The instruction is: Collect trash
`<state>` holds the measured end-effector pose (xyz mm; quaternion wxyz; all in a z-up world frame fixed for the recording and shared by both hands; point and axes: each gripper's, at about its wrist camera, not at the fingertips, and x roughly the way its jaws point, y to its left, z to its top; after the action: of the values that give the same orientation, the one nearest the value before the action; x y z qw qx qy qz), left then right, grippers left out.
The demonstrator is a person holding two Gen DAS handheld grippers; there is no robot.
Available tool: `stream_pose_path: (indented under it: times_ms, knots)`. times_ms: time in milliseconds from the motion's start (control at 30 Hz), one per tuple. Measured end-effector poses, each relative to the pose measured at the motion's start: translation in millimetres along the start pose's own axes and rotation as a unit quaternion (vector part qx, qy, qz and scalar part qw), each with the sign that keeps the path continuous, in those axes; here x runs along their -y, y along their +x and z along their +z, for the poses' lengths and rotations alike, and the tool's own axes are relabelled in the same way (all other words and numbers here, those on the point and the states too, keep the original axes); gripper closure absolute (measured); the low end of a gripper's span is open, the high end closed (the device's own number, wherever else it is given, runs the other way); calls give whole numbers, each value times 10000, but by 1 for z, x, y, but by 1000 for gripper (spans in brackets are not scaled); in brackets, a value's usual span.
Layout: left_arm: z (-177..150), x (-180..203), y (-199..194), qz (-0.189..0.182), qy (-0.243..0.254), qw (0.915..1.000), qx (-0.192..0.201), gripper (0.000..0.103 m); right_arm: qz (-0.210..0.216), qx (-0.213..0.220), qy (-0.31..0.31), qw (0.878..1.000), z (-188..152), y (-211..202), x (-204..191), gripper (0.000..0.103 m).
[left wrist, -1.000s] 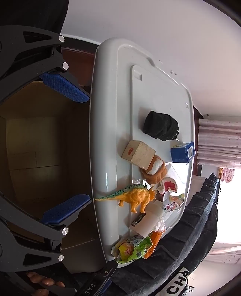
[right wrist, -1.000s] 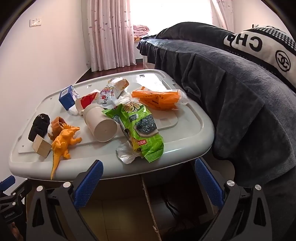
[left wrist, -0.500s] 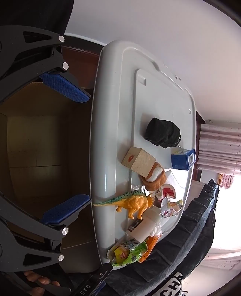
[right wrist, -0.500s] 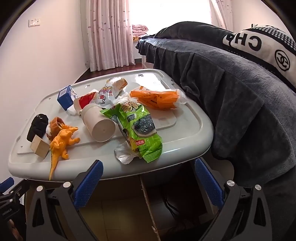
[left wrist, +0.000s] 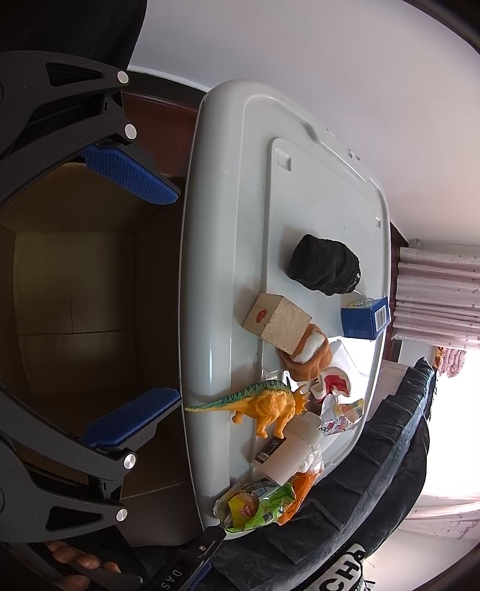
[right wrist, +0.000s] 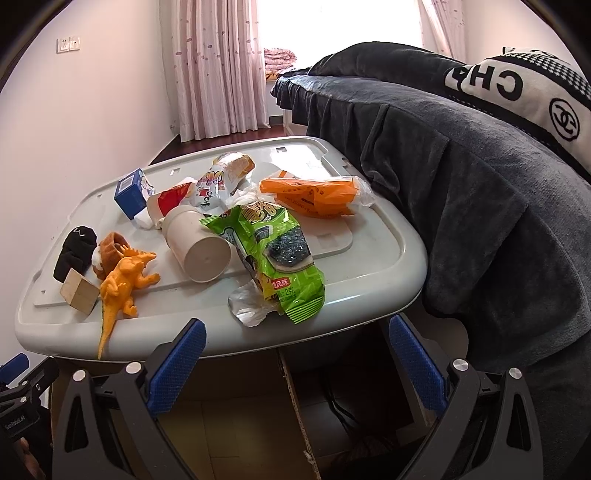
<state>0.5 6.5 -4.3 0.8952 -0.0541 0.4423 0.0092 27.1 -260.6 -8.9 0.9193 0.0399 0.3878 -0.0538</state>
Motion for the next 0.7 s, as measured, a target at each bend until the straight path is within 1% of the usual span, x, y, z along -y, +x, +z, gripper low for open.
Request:
stream_pose_path:
  times_ms: [700]
  knots:
    - [1,-3,0,-69,-123,9999,-21,6,-81,-57,133,9999,3,8,8,5]
